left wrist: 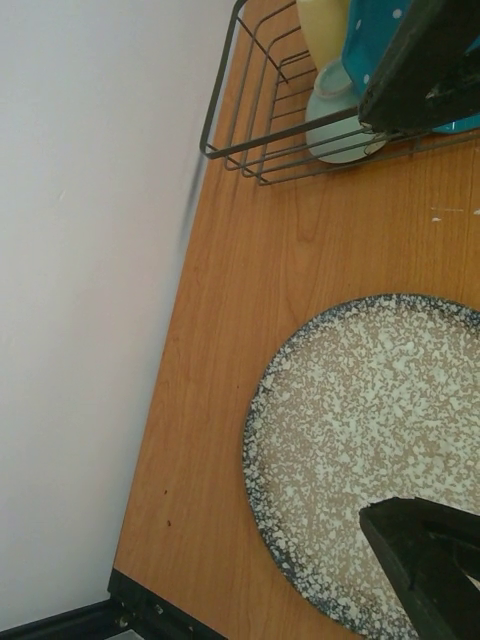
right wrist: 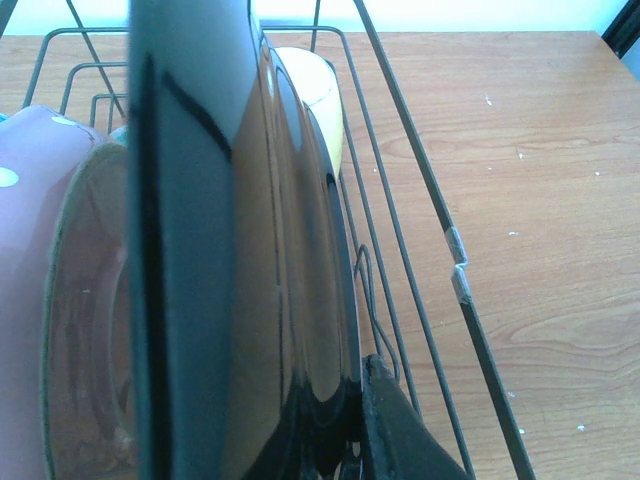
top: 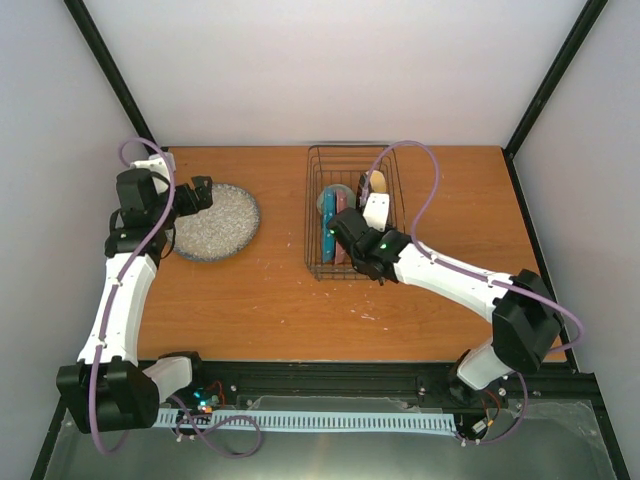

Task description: Load the mixed dishes into the dish rack

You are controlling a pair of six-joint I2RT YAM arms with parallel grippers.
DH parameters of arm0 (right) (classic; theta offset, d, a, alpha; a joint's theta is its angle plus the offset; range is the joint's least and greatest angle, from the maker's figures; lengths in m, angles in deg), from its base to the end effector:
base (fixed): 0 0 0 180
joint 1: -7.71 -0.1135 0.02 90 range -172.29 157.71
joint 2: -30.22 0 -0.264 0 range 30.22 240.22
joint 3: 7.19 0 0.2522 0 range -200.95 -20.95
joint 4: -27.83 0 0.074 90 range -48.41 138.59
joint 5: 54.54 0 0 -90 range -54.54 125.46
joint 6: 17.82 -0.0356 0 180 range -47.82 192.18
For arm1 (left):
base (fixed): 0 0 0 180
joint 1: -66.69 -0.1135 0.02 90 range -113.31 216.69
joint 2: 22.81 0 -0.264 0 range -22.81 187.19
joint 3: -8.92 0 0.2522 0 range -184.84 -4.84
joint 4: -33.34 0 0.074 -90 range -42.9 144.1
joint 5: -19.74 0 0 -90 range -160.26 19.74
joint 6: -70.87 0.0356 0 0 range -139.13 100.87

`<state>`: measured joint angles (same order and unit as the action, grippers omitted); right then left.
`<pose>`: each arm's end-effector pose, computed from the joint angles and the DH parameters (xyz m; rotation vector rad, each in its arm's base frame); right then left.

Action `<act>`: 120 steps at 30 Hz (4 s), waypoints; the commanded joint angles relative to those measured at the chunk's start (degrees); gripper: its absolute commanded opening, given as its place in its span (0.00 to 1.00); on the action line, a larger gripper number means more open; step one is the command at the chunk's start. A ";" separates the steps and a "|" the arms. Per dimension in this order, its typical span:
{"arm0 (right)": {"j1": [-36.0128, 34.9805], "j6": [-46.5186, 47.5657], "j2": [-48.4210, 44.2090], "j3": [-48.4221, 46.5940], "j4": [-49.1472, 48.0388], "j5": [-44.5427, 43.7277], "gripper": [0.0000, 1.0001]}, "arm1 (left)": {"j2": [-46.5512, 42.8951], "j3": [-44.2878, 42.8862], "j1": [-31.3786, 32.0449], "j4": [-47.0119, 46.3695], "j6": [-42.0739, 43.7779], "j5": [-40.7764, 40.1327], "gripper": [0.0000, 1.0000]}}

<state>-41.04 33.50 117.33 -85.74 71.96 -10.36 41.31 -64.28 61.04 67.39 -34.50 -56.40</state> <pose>0.2275 0.2207 0.2610 0.1164 2.1592 -0.1545 0.2518 0.0163 0.3450 -0.2129 1.9990 -0.3510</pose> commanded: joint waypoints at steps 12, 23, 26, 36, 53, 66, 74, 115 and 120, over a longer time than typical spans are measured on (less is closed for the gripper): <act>-2.22 1.77 4.30 3.17 2.33 3.46 0.03 | 0.01 0.77 0.29 2.21 0.52 -2.93 1.00; -2.31 7.90 1.29 7.91 -2.09 2.69 0.03 | -0.26 -0.41 0.29 2.76 0.92 -3.58 1.00; -2.31 8.32 1.62 7.79 -2.08 3.01 0.03 | -0.42 -0.53 0.24 2.97 0.97 -3.80 1.00; -2.31 1.35 1.28 8.16 3.26 3.80 0.03 | -0.61 -0.68 0.33 3.11 0.55 -3.34 1.00; -1.96 11.50 5.09 9.41 -0.59 3.63 0.03 | -1.29 -0.79 0.30 3.88 1.87 -4.77 1.00; -1.30 3.12 6.71 10.38 5.64 8.82 0.03 | -0.78 -1.74 0.26 4.16 1.83 -4.52 1.00; -1.35 2.09 4.80 11.34 5.80 7.98 0.22 | -0.82 -1.41 0.29 3.83 1.43 -4.19 1.00; 3.15 20.80 -32.52 9.41 -4.83 3.68 0.59 | 10.01 10.88 -32.66 6.24 -4.57 26.47 0.92; 4.37 20.84 -31.38 9.48 -6.25 6.21 0.59 | 11.58 13.64 -32.67 5.80 -4.64 26.73 0.93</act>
<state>-37.65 53.35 85.44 -75.77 67.91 -6.41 51.60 -52.52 28.54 71.70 -40.56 -29.99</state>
